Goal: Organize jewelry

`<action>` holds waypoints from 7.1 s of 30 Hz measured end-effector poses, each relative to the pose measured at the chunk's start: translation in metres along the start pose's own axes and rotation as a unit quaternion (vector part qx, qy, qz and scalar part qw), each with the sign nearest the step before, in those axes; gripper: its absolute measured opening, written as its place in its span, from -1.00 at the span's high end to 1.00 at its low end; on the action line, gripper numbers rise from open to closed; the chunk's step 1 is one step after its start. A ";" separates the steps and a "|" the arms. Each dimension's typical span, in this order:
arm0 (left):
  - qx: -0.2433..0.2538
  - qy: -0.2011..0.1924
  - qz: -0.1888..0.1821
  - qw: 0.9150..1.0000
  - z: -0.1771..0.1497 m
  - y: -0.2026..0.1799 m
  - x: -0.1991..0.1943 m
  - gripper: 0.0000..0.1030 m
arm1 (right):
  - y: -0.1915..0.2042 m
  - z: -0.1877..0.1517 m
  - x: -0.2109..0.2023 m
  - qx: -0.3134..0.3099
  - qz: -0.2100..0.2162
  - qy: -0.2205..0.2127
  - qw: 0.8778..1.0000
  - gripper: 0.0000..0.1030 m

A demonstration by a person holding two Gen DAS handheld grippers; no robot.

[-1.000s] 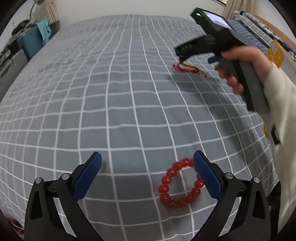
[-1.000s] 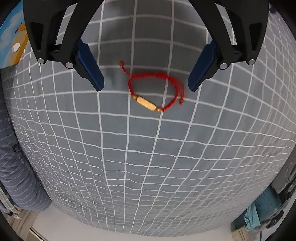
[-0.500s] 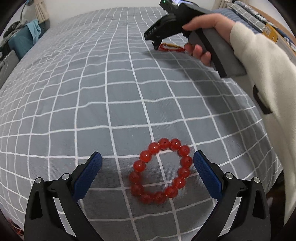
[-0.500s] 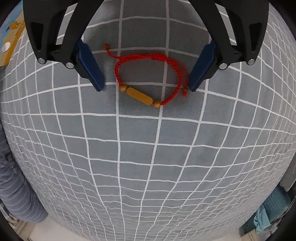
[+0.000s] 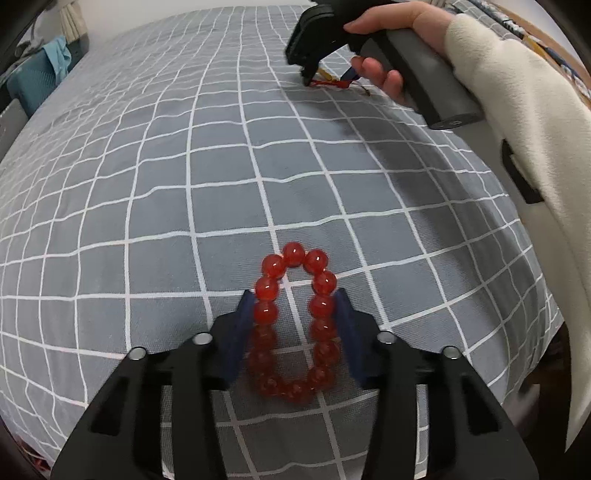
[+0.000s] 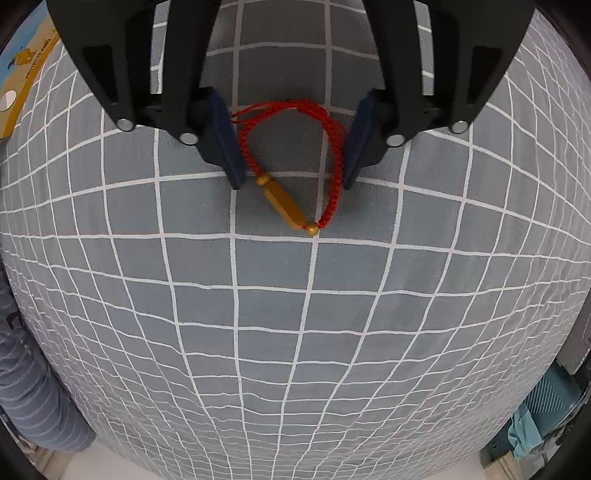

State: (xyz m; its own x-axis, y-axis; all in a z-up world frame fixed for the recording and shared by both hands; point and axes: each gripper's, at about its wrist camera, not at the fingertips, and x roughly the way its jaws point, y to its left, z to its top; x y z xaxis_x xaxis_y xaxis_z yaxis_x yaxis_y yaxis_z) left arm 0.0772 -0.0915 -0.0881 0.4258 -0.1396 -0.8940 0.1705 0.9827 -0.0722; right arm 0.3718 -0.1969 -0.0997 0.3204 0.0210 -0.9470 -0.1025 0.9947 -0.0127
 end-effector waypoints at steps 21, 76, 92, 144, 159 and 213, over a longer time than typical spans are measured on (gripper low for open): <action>-0.034 0.000 -0.006 0.999 0.012 0.024 -0.010 0.76 | -0.014 -0.021 -0.034 0.019 0.008 -0.026 0.999 0.85; 0.023 -0.083 -0.006 0.996 0.079 -0.021 -0.067 0.75 | -0.073 -0.135 -0.204 0.043 -0.021 -0.192 0.980 0.85; 0.084 -0.126 -0.027 0.988 0.125 -0.084 -0.092 0.75 | -0.136 -0.182 -0.261 0.090 -0.055 -0.231 0.967 0.85; 0.277 -0.054 -0.143 0.948 0.142 -0.391 0.009 0.68 | -0.396 -0.347 -0.224 0.373 -0.163 -0.127 0.905 0.40; 0.246 -0.156 -0.148 0.945 0.124 -0.324 -0.065 -0.87 | -0.342 -0.376 -0.285 0.340 -0.191 -0.224 0.893 -0.85; 0.263 -0.144 -0.147 0.943 0.034 -0.287 -0.056 -0.89 | -0.274 -0.453 -0.272 0.348 -0.213 -0.232 0.883 -0.86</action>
State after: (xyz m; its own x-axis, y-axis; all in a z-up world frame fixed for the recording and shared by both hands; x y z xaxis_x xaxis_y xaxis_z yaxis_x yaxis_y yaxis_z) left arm 0.0342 -0.3696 -0.0020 0.5030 -0.4977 -0.7066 0.7027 0.7115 -0.0009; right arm -0.1141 -0.5211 0.0154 0.5575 -0.4924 -0.6685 0.6729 0.7395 0.0165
